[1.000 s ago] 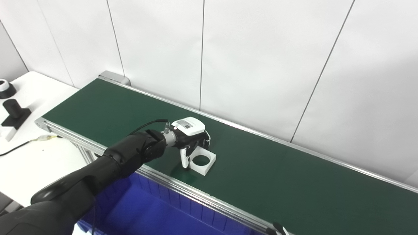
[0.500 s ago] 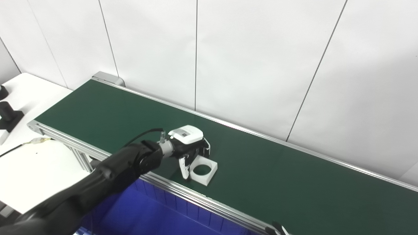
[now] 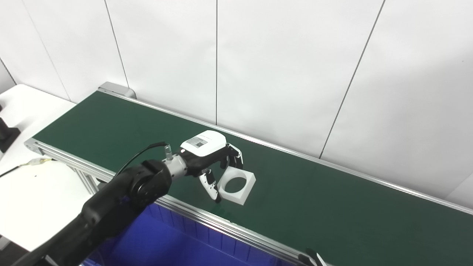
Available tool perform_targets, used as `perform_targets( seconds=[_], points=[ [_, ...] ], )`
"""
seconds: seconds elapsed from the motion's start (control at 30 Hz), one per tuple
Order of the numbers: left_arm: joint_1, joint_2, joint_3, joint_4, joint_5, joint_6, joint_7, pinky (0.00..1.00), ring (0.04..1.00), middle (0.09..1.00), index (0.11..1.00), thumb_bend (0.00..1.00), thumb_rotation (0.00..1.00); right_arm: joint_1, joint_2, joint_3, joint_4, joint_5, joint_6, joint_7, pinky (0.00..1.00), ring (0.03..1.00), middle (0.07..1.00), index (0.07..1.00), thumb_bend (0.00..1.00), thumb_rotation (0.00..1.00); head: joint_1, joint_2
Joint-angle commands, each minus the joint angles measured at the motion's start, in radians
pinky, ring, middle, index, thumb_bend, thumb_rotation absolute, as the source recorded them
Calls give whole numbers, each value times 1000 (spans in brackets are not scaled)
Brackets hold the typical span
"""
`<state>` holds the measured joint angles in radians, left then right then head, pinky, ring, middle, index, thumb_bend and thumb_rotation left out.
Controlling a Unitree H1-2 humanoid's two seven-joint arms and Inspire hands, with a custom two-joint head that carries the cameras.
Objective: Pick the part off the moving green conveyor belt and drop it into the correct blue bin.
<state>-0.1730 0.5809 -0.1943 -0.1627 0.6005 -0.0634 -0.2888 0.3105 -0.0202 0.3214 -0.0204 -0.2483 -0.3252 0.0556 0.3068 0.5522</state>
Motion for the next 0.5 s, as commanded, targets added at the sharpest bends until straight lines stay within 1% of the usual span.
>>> perform_targets(
  seconds=[0.0,0.07,0.17,0.2,0.23,0.27,0.3,0.33,0.37,0.4,0.43,0.47],
  points=[
    [12,-3,31,-77,-37,5,7,504,478,454,512,520,0,-4,3,1,-41,17,-33,2,709,789,839,901,495,665,-2,8],
    [39,-19,47,-126,-49,23,3,489,462,435,518,518,0,-3,1,-1,-46,22,-28,5,705,788,838,899,501,662,-7,16],
    [85,-43,71,-203,-48,45,1,471,450,430,519,518,0,1,-5,-4,-59,25,-17,7,707,789,838,898,498,652,-16,41],
    [102,-50,79,-228,-48,51,1,469,451,432,518,518,0,3,-7,-5,-65,28,-15,9,708,790,839,897,494,643,-22,57],
    [117,-56,86,-249,-45,56,1,478,458,437,518,518,0,4,-9,-5,-69,30,-12,10,710,791,840,898,489,635,-22,57],
    [129,-62,93,-271,-44,66,-3,491,464,440,518,518,0,6,-11,-6,-78,32,-7,12,713,793,841,899,484,628,-29,82],
    [141,-66,99,-289,-44,69,-6,498,463,440,519,518,0,7,-12,-6,-85,34,-2,13,715,793,841,899,483,621,-30,87],
    [153,-69,105,-309,-47,73,-10,495,456,437,520,518,0,8,-14,-8,-98,35,7,15,716,794,842,899,480,615,-34,125],
    [166,-73,111,-326,-51,75,-12,491,451,439,519,518,0,9,-14,-9,-108,37,15,17,717,794,842,900,479,613,-34,125],
    [176,-76,116,-344,-55,81,-16,491,451,440,519,518,0,11,-14,-12,-123,37,29,19,718,794,842,900,480,614,-38,165],
    [182,-79,120,-356,-58,87,-21,506,466,449,516,519,0,12,-14,-13,-134,37,38,21,720,792,841,899,486,618,-38,165],
    [200,-84,125,-372,-64,90,-21,511,471,452,515,519,0,13,-15,-17,-154,38,50,22,721,792,841,899,488,621,-40,204]
  ],
)
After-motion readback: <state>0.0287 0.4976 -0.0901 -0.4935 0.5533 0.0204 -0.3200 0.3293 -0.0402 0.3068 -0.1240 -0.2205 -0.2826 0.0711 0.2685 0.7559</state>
